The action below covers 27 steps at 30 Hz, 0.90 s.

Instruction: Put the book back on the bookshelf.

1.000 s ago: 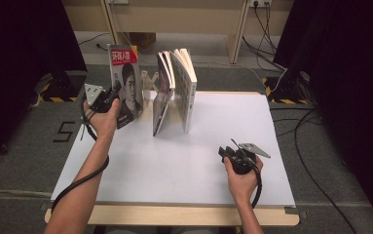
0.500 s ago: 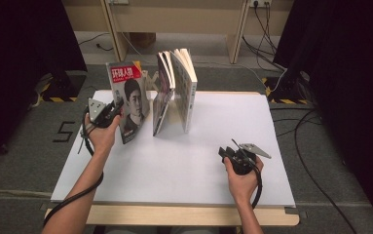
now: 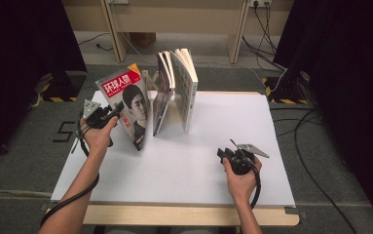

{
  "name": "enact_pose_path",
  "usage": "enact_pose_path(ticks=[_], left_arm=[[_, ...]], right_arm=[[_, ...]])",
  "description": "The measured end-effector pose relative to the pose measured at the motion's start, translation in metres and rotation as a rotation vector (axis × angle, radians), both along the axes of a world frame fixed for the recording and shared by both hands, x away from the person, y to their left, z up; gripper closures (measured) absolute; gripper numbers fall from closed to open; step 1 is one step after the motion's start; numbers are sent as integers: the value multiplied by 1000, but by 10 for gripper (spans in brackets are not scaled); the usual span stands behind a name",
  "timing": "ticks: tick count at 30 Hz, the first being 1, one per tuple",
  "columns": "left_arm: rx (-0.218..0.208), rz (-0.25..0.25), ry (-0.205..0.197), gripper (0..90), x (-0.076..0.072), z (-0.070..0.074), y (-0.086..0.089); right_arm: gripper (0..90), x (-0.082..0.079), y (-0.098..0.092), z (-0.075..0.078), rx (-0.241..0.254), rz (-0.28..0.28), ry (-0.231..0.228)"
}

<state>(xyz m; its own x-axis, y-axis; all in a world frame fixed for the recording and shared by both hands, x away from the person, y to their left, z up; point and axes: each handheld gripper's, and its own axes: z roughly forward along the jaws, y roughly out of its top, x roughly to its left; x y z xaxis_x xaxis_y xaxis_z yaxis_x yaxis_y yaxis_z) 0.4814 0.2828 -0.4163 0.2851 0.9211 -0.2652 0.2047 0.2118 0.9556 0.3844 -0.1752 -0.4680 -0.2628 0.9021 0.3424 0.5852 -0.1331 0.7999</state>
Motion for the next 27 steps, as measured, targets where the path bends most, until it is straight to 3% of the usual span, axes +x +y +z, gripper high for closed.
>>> enact_pose_path(ticks=[2,6,14,17,22,27], left_arm=[[-7,0,15,636,5,5,1],[-91,-7,61,625,16,14,5],[-154,-24,152,682,35,21,8],[-136,-11,195,748,36,21,7],[-161,-25,223,833,30,21,5],[-153,-51,204,861,23,31,-1]], right_arm=[[633,1,-1,0,-5,3,-2],[630,1,-1,-1,3,0,3],[625,1,-2,-1,9,-5,14],[623,2,-2,-2,7,-6,14],[619,2,-4,-3,-6,-6,10],[617,2,-3,-4,-7,5,14]])
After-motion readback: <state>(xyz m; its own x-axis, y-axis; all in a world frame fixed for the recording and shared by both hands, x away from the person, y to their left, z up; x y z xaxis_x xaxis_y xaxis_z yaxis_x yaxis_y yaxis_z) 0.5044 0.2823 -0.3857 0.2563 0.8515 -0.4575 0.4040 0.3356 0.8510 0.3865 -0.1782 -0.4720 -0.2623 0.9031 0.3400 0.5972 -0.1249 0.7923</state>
